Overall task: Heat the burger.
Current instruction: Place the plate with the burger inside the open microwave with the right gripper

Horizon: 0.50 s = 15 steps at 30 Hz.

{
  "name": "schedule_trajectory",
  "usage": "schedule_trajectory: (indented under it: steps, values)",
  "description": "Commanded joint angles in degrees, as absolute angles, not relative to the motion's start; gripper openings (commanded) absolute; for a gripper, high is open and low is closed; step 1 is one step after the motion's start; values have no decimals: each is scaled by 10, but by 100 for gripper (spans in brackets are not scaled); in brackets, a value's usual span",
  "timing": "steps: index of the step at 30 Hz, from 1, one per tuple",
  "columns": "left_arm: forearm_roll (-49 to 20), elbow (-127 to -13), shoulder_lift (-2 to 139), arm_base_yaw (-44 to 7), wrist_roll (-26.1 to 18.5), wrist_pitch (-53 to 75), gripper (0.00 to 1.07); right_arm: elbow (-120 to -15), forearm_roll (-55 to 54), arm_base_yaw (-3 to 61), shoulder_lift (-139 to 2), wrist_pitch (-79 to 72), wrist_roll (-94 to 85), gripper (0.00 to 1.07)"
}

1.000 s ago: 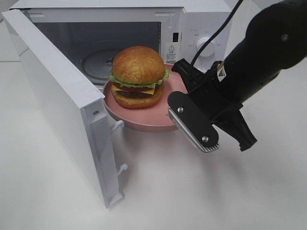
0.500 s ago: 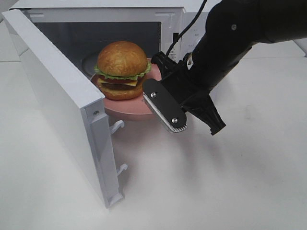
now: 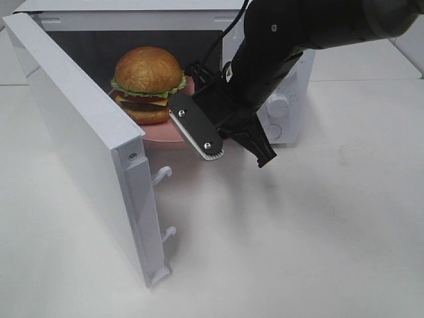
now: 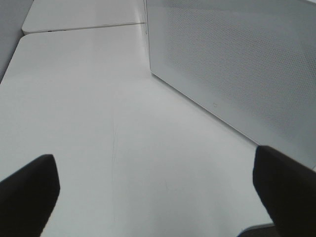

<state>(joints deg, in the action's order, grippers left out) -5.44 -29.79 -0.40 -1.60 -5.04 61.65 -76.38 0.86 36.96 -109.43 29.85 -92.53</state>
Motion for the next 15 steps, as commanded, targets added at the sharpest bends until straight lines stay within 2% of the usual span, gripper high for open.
schedule_trajectory:
  steps: [1, 15]
  values:
    - [-57, -296, -12, -19, -49, 612, 100, -789, 13, 369, -1101, 272, -902, 0]
    - [-57, -296, -12, -19, -49, 612, 100, -904, 30, 369, -1189, 286, -850, 0]
